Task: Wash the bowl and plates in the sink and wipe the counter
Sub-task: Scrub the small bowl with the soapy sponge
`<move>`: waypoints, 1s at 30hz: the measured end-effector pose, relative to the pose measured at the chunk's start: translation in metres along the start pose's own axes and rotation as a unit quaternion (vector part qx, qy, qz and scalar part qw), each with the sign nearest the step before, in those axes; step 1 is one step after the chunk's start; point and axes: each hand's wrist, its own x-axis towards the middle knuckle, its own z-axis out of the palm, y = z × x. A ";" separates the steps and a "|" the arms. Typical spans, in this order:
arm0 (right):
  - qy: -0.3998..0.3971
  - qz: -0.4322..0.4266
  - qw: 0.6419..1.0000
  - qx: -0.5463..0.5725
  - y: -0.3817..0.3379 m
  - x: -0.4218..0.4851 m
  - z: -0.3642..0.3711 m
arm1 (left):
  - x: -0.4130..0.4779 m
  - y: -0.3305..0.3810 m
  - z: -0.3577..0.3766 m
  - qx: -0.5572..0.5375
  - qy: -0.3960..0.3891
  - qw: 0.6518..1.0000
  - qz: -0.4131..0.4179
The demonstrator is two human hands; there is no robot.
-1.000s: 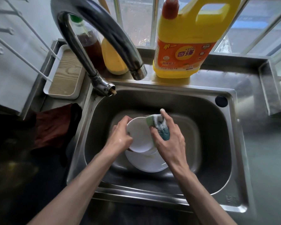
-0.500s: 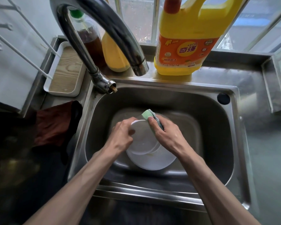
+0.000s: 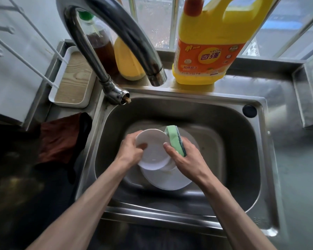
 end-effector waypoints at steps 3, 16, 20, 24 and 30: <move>0.002 0.027 0.999 0.030 0.006 -0.002 0.001 | -0.005 0.001 0.001 0.027 0.004 1.000 0.014; 0.046 -0.174 0.946 -0.271 -0.016 0.004 0.005 | -0.010 0.025 0.006 0.252 -0.005 0.953 0.167; 0.151 -0.085 0.962 -0.211 -0.008 -0.001 0.008 | -0.007 0.021 0.010 0.165 0.025 0.982 0.091; 0.141 0.025 0.981 -0.132 -0.006 -0.006 0.011 | -0.010 0.017 0.018 0.079 0.042 0.996 0.012; 0.133 0.107 0.980 -0.103 -0.013 -0.019 0.022 | -0.019 0.021 0.030 -0.040 0.142 0.982 -0.116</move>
